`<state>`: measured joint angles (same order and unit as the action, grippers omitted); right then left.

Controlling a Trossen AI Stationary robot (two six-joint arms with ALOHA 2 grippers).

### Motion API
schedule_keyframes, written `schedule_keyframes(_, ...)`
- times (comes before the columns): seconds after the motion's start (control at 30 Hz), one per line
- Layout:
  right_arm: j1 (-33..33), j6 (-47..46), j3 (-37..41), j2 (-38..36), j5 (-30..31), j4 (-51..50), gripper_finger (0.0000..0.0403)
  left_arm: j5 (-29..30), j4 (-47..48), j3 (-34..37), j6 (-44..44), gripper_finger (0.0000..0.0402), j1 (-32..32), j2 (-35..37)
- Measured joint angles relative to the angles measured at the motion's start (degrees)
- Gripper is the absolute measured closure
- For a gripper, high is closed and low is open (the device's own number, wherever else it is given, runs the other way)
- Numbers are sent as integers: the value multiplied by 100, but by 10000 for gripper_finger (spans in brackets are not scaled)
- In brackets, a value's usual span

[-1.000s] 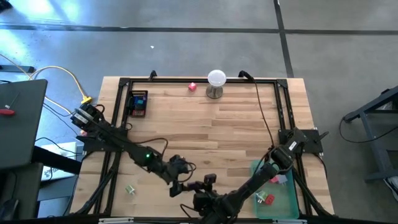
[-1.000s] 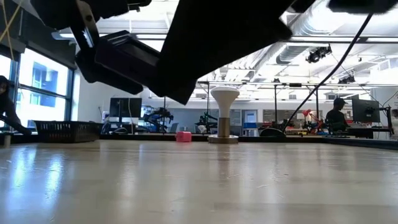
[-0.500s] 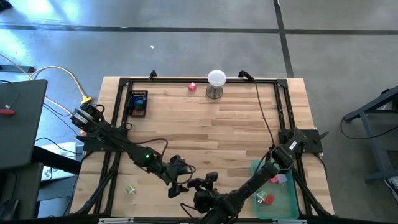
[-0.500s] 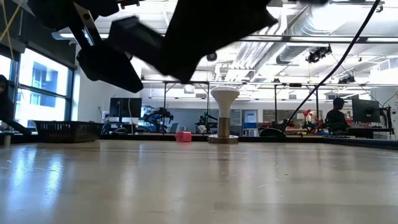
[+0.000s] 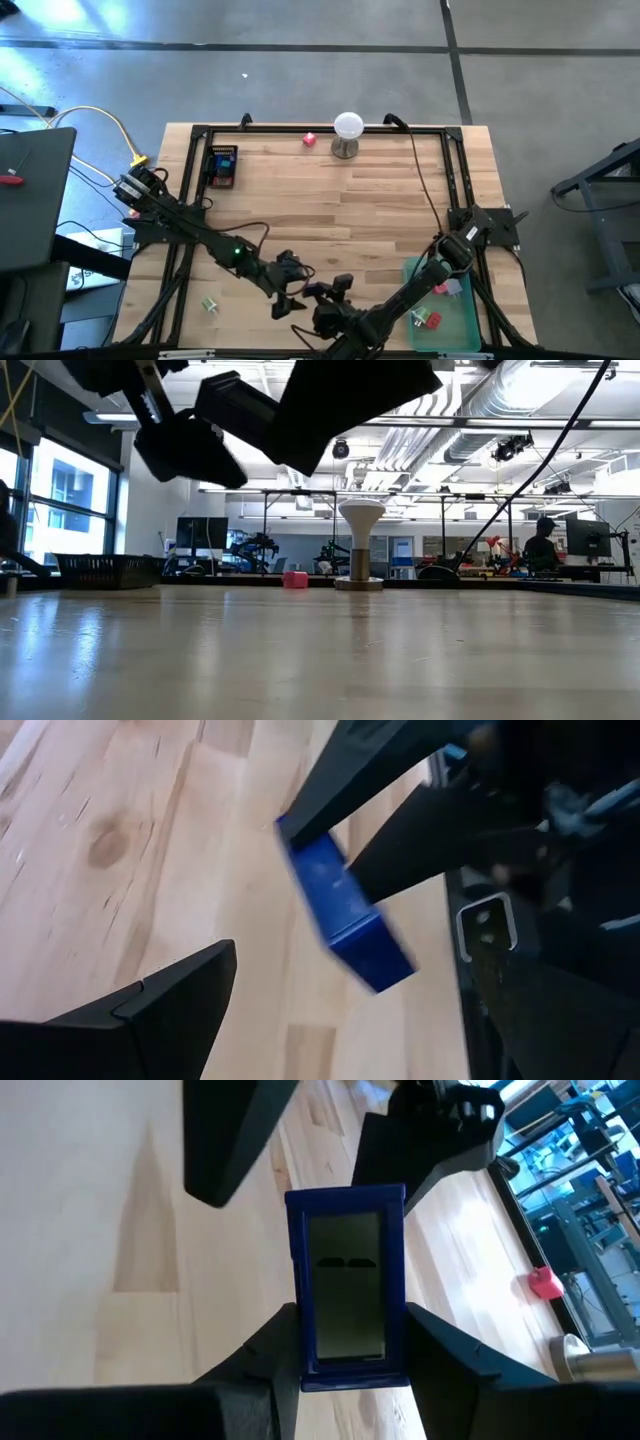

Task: Pick & Place Office items
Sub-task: Put the dark blue digital clock into the black bin

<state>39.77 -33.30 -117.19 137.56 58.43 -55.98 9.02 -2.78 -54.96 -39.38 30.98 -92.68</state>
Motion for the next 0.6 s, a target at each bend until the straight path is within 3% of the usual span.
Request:
schedule_keyframes(0.5,-11,-96,0,0,-9,-127,270,-18,-614,0,-386,8,0,0)
schedule_keyframes(0.6,-26,-96,0,-7,20,-129,270,-53,-939,0,-948,8,0,0)
